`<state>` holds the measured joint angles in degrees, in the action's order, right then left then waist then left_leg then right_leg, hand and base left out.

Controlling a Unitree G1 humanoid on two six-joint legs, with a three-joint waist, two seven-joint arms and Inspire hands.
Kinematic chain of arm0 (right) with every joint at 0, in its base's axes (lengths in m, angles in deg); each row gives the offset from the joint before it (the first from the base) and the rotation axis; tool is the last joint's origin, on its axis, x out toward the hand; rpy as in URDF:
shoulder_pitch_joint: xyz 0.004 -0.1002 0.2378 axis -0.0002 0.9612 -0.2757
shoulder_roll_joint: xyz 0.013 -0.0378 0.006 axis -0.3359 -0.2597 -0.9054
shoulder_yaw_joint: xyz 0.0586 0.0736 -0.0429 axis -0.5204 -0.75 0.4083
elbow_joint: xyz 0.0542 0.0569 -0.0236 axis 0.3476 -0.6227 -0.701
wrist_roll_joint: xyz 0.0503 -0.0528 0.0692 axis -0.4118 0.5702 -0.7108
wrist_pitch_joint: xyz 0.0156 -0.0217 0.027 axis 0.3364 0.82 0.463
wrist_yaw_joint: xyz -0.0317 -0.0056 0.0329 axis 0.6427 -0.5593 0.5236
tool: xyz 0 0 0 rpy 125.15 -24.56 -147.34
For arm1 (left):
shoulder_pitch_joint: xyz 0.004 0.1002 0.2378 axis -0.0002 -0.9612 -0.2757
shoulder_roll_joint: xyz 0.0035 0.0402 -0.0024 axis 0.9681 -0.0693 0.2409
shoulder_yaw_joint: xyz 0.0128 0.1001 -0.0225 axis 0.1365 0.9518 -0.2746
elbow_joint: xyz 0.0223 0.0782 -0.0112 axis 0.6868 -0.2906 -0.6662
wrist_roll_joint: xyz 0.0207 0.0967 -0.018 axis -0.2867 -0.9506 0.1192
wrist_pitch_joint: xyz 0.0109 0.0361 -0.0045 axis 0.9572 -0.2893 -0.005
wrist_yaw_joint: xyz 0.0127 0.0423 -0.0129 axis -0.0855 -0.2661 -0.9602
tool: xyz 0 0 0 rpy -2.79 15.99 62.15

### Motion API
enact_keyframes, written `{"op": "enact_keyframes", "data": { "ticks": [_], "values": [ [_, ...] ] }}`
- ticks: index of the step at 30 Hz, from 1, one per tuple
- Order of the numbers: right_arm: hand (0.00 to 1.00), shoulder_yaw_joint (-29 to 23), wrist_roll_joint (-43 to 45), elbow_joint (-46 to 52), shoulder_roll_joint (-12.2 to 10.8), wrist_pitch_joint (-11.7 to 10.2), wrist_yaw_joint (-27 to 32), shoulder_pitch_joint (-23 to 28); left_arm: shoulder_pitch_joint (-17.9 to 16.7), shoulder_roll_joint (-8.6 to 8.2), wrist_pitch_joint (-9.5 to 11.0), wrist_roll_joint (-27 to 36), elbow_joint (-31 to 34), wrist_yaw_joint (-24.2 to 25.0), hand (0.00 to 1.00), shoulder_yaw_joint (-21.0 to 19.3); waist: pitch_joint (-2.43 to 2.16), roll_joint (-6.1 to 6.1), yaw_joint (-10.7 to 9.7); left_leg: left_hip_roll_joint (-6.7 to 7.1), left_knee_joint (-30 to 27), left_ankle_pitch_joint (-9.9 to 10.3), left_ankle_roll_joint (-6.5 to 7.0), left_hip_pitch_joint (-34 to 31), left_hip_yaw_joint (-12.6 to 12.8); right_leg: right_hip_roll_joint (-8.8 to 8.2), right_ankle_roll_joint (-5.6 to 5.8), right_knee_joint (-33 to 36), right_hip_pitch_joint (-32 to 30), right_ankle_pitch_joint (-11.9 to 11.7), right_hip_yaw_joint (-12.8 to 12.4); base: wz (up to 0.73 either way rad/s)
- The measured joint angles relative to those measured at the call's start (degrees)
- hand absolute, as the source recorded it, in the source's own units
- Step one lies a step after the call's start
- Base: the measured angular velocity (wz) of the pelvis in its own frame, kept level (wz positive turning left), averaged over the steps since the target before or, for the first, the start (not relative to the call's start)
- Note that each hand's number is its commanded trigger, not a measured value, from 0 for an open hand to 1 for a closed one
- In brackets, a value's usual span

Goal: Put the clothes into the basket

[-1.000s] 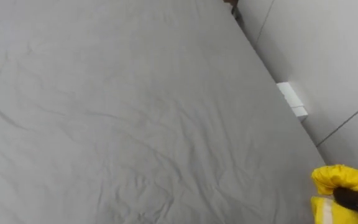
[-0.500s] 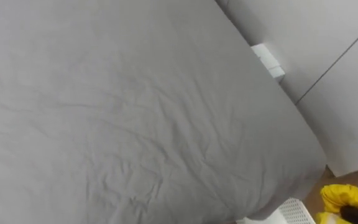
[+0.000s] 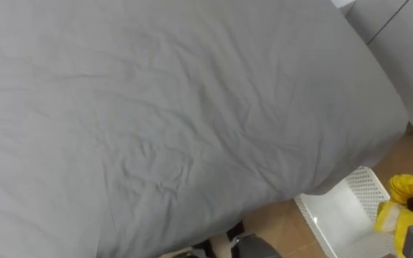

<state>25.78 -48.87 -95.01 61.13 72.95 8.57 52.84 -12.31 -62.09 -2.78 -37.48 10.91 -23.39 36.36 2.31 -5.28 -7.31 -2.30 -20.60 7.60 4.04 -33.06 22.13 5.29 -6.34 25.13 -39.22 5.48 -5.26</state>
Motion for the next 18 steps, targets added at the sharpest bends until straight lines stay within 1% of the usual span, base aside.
{"op": "enact_keyframes", "data": {
  "ticks": [2, 3, 4, 5, 6, 7, 8, 9, 10, 12, 13, 16, 18],
  "values": [
    [1.0, 0.03, -0.86, -0.24, 0.19, -0.17, 0.03, -0.43, 0.05, 0.02, 1.03, 1.57, 0.02, -0.83, 0.0, 1.21, -0.1, -0.29, 0.07, 0.16, -0.21, -0.28, 0.03, -1.32, -0.22, -0.12, 0.01, 0.75, -1.54, 0.08, 0.04, 0.04],
    [1.0, 0.04, -1.24, -0.25, 0.33, -0.34, 0.05, -0.49, 0.15, 0.02, 1.24, 1.99, 0.03, -0.92, 0.0, 1.28, -0.02, -0.42, 0.07, 0.23, -0.21, -0.4, -0.02, -1.56, -0.28, -0.17, 0.01, 0.86, -1.85, 0.09, 0.08, 0.09],
    [1.0, 0.05, -1.75, -0.37, 0.85, -0.7, 0.18, -0.49, 0.57, 0.02, 1.33, 2.87, 0.03, -1.11, 0.0, 2.01, -0.05, -0.8, 0.09, 0.38, -0.23, -0.61, 0.03, -2.15, -0.4, -0.35, -0.01, 1.25, -2.54, 0.14, 0.23, 0.12],
    [1.0, 0.05, -1.96, -0.69, 1.56, -1.22, 0.3, -0.57, 1.01, -0.03, 1.34, 3.07, 0.03, -1.24, 0.0, 2.57, 0.02, -1.02, 0.14, 0.71, -0.28, -0.73, 0.1, -2.64, -0.38, -0.64, 0.04, 2.34, -3.55, 0.54, 0.22, 0.12],
    [0.85, 0.05, -2.06, -0.88, 1.94, -1.47, 0.34, -0.6, 1.15, -0.03, 1.42, 3.43, 0.04, -1.3, 0.0, 3.02, 0.02, -1.12, 0.14, 0.88, -0.29, -0.78, 0.12, -2.95, -0.35, -0.8, 0.19, 2.84, -4.09, 0.81, 0.22, 0.1],
    [0.53, 0.05, -2.51, -1.28, 2.75, -1.95, 0.45, -0.76, 1.46, -0.04, 1.61, 4.2, 0.04, -1.38, 0.0, 3.72, 0.02, -1.4, 0.15, 1.07, -0.32, -0.97, 0.14, -3.63, -0.26, -1.02, 0.33, 3.47, -5.06, 1.02, 0.22, 0.07],
    [0.0, 0.05, -2.88, -1.7, 3.59, -2.04, 0.57, -1.21, 1.76, -0.04, 1.81, 4.68, 0.04, -1.48, 0.0, 4.33, -0.01, -1.75, 0.32, 1.16, -0.43, -1.12, 0.28, -4.3, -0.27, -1.09, 0.37, 3.81, -5.86, 1.03, 0.21, 0.06],
    [0.0, 0.05, -3.01, -1.86, 4.05, -2.05, 0.78, -1.25, 1.96, -0.04, 1.95, 5.16, 0.04, -1.57, 0.0, 4.59, 0.06, -1.93, 0.51, 1.14, -0.54, -1.15, 0.24, -4.52, -0.27, -1.08, 0.4, 3.86, -6.05, 0.99, 0.2, 0.0],
    [0.0, 0.04, -3.28, -2.13, 4.79, -2.05, 1.39, -1.16, 2.11, -0.08, 2.27, 5.49, 0.04, -1.57, 0.0, 4.9, 0.02, -2.09, 0.98, 1.13, -0.69, -1.15, 0.24, -4.81, -0.27, -1.08, 0.4, 4.04, -6.37, 0.97, 0.19, 0.0],
    [0.0, 0.05, -3.94, -2.24, 5.57, -2.21, 2.12, -1.21, 2.19, -0.07, 2.81, 6.45, 0.05, -1.82, 0.0, 5.77, 0.01, -2.38, 1.16, 1.13, -0.96, -1.17, 0.21, -5.28, -0.3, -1.08, 0.36, 4.4, -6.92, 0.99, 0.19, 0.0],
    [0.0, 0.05, -4.26, -2.59, 5.99, -2.71, 2.46, -1.2, 2.36, -0.07, 3.03, 7.1, 0.04, -1.92, 0.0, 6.19, 0.05, -2.47, 1.42, 1.13, -0.99, -1.24, 0.12, -5.44, -0.3, -1.08, 0.35, 4.52, -7.12, 1.0, 0.15, 0.04],
    [0.0, 0.18, -4.49, -3.98, 6.33, -3.4, 3.03, -1.53, 2.42, -0.03, 3.52, 8.82, 0.04, -2.36, 0.0, 7.35, 0.02, -2.69, 1.5, 1.13, -1.05, -1.39, -0.09, -5.73, -0.39, -1.1, 0.25, 4.67, -7.43, 0.98, 0.2, 0.0],
    [0.0, 0.21, -4.66, -4.16, 6.32, -3.52, 3.26, -1.59, 2.49, -0.03, 3.8, 9.64, 0.05, -2.7, 0.0, 7.98, 0.04, -2.84, 1.53, 1.14, -1.06, -1.57, 0.02, -6.0, -0.39, -1.1, 0.22, 4.75, -7.71, 0.96, 0.22, 0.0]
  ]
}}
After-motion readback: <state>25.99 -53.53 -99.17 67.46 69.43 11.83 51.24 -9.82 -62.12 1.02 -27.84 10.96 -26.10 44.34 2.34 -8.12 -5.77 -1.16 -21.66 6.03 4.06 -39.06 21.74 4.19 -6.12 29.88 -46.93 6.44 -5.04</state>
